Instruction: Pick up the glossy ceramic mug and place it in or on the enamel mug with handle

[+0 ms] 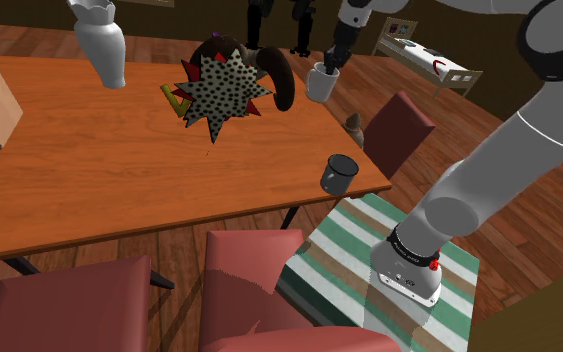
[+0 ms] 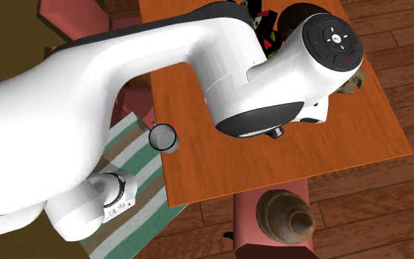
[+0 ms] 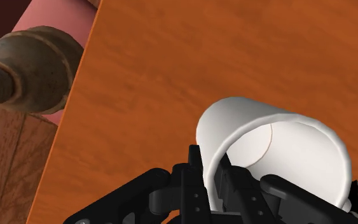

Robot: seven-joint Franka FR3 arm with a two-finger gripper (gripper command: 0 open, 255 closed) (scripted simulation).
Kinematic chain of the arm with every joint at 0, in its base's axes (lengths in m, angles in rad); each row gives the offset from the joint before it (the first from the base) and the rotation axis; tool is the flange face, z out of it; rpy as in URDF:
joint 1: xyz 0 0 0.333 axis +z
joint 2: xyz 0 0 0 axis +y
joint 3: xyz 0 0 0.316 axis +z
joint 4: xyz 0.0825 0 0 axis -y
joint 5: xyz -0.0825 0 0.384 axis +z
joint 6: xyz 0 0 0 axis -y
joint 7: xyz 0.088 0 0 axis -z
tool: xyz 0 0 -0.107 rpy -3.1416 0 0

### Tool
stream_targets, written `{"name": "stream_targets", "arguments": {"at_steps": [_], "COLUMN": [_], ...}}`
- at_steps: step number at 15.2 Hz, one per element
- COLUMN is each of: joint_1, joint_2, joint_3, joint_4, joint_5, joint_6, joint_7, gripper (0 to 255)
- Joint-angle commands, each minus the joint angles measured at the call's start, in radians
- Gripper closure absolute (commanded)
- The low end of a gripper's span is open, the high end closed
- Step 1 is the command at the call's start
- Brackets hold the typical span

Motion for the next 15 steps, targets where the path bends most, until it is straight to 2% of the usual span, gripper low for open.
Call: {"name": "stream_targets", "arguments": {"at_steps": [1, 8, 15], "joint_1": [0.009, 0.016, 0.023], "joint_2": [-0.08, -0.353, -0.621], "joint_3": [0.018, 0.094, 0.185], "joint_4": [-0.084, -0.324, -0.508], "joint_5": [-0.023, -0.069, -0.059], "joint_6": [0.008, -0.019, -0.104], "joint_7": [0.037, 0.147, 0.247], "gripper": [255, 255, 255]}}
